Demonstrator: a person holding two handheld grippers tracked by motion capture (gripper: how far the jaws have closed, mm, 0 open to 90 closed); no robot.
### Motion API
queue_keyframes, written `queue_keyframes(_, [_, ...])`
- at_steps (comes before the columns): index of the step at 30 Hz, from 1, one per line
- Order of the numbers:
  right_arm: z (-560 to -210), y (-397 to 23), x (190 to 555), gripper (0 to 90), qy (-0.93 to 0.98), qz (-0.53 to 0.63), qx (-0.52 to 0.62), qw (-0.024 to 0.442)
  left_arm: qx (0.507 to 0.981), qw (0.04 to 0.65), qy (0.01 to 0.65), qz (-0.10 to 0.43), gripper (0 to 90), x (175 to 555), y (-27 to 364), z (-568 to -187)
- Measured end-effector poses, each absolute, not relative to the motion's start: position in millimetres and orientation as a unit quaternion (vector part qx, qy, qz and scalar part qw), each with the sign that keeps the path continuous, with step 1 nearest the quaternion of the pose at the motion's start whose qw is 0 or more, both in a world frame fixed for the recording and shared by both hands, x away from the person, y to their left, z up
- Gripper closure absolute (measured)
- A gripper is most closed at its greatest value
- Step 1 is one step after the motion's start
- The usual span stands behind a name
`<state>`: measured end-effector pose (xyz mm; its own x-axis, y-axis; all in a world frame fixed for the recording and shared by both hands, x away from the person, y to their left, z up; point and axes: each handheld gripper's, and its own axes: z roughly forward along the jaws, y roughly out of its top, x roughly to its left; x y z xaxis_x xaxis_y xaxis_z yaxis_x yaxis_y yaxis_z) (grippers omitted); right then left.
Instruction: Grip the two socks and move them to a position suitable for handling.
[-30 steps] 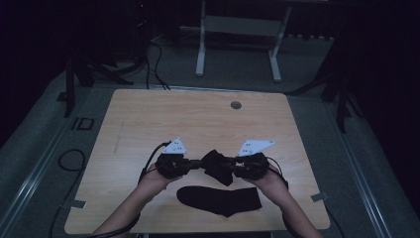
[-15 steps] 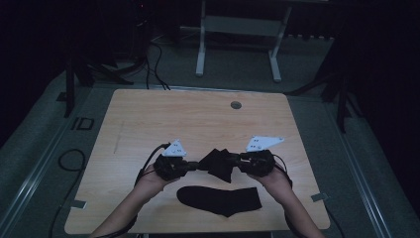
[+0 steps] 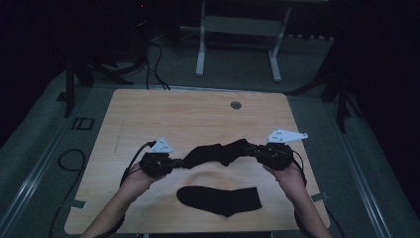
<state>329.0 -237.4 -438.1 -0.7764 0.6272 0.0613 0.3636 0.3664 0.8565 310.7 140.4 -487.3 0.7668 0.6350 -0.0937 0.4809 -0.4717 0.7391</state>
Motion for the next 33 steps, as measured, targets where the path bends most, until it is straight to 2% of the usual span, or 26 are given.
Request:
queue_keyframes(9, [-472.9, -247.7, 336.6, 83.8, 0.816, 0.445, 0.353, 0.108, 0.863, 0.355, 0.344, 0.102, 89.2, 320.4, 151.0, -486.6])
queue_keyframes(19, [-524.7, -254.4, 357.0, 83.6, 0.816, 0.404, 0.406, 0.077, 0.867, 0.33, 0.364, 0.088, 88.6, 350.5, 137.9, -513.9])
queue_keyframes(27, [-545.0, -256.1, 368.9, 82.7, 0.819, 0.374, 0.427, 0.077, 0.865, 0.316, 0.381, 0.083, 84.9, 369.2, 127.6, -533.1])
queue_keyframes(29, [-546.6, -257.0, 369.8, 79.0, 0.82, 0.369, 0.43, 0.079, 0.864, 0.316, 0.382, 0.083, 81.5, 370.9, 127.4, -536.5])
queue_keyframes(31, [-547.2, -258.7, 370.6, 66.7, 0.82, 0.365, 0.433, 0.081, 0.861, 0.316, 0.388, 0.089, 70.3, 371.2, 128.4, -538.1])
queue_keyframes(33, [-546.5, -261.0, 370.5, 60.0, 0.82, 0.358, 0.436, 0.095, 0.854, 0.325, 0.395, 0.094, 65.0, 370.1, 131.7, -537.3])
